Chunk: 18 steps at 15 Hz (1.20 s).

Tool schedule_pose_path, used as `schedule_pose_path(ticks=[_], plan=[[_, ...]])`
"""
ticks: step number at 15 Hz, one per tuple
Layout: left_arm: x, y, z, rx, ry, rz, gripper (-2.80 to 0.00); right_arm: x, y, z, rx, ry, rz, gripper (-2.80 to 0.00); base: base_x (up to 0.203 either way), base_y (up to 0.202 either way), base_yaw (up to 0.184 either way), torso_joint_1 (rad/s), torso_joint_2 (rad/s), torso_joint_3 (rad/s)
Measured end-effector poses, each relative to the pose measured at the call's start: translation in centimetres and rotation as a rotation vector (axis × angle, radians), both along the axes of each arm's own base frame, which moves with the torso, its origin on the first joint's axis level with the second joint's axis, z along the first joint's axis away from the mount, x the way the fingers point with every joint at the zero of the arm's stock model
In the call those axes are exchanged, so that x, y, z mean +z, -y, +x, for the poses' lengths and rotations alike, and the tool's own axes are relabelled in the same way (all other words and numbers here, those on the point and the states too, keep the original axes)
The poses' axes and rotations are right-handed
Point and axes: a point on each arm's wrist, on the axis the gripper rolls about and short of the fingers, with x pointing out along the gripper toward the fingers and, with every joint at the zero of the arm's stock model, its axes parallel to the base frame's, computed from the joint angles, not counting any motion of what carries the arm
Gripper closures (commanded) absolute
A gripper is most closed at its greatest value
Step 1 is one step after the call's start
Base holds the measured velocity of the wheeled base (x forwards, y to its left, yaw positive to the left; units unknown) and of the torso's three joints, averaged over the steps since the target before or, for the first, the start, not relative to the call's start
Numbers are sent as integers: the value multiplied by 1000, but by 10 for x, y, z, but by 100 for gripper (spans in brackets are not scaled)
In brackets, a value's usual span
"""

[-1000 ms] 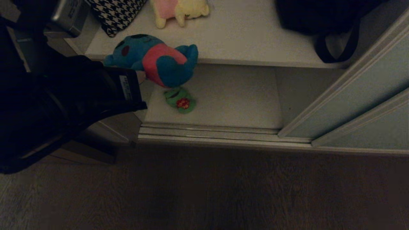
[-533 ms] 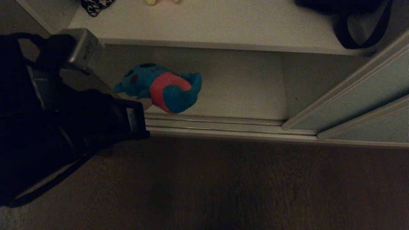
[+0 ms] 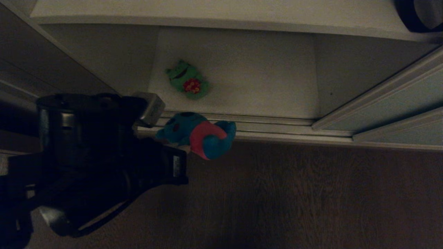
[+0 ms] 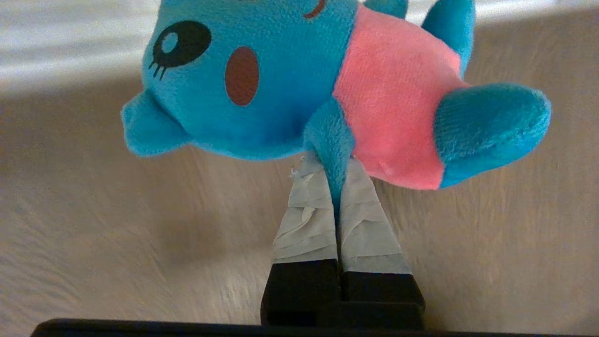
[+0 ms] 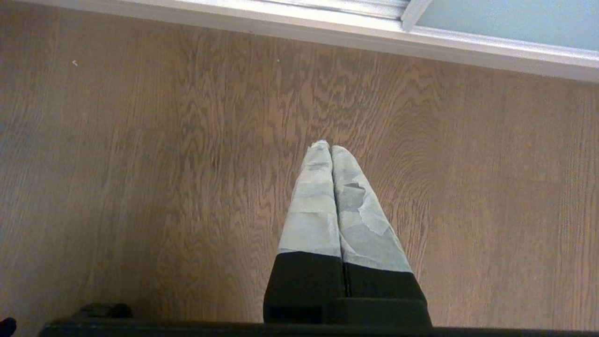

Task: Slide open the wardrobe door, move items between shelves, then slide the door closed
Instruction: Place the blue doll on the lower shelf

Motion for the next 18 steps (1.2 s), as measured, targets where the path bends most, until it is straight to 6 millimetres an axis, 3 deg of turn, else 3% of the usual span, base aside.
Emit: schedule_pose_path(ticks=[5, 11, 15, 18], plan=[[-37, 37, 43, 8, -12, -34, 0, 0, 0, 0, 0, 0, 0, 0, 0, 0, 0, 0, 1, -7], [-62, 84, 117, 59, 131, -105, 0, 0, 0, 0, 0, 0, -1, 0, 0, 0, 0, 0, 0, 0], [-67, 97, 177, 157, 295, -144, 0, 0, 0, 0, 0, 0, 0, 0, 0, 0, 0, 0, 0, 0], [-70, 94, 219, 234, 386, -171, 0, 0, 0, 0, 0, 0, 0, 0, 0, 0, 0, 0, 0, 0]])
